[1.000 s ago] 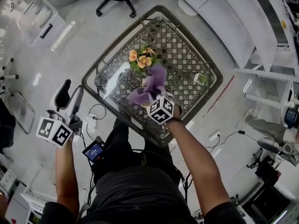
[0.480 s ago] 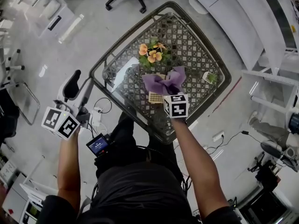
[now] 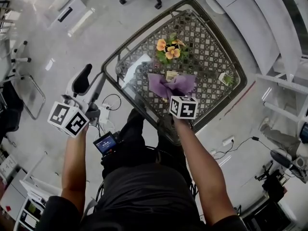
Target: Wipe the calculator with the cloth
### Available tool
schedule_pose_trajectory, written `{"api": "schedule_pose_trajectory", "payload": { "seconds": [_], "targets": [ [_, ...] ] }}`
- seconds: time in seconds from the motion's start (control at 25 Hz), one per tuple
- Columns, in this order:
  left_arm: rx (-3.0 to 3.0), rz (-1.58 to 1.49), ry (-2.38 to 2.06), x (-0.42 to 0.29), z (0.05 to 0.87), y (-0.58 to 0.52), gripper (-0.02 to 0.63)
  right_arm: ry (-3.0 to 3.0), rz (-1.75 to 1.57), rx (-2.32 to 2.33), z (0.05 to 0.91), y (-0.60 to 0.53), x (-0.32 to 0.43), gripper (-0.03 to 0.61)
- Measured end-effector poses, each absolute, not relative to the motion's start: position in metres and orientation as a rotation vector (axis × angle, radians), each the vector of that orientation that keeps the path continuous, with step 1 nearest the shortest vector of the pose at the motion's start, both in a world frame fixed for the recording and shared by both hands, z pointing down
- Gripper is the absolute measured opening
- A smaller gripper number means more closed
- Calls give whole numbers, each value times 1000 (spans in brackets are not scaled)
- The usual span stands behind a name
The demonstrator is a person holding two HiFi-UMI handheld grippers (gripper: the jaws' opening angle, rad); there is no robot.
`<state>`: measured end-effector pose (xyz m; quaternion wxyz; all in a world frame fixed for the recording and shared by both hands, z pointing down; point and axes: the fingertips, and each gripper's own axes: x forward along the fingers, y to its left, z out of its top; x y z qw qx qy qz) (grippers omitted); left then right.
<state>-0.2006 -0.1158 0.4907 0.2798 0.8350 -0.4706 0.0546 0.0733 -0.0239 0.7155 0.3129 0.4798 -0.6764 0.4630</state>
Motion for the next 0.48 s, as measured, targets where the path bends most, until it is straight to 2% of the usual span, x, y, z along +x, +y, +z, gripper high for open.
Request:
{"api": "schedule_pose_trajectory", "payload": {
  "seconds": [0.24,0.48],
  "targets": [
    [2230,138,-1267,-208,491,-113,275,-1846,1279,1134,713,-17,37,69],
    [2225,132,-1272,-216,491,-110,275,-1915,1064,1007,701,-18,20,69]
  ]
}}
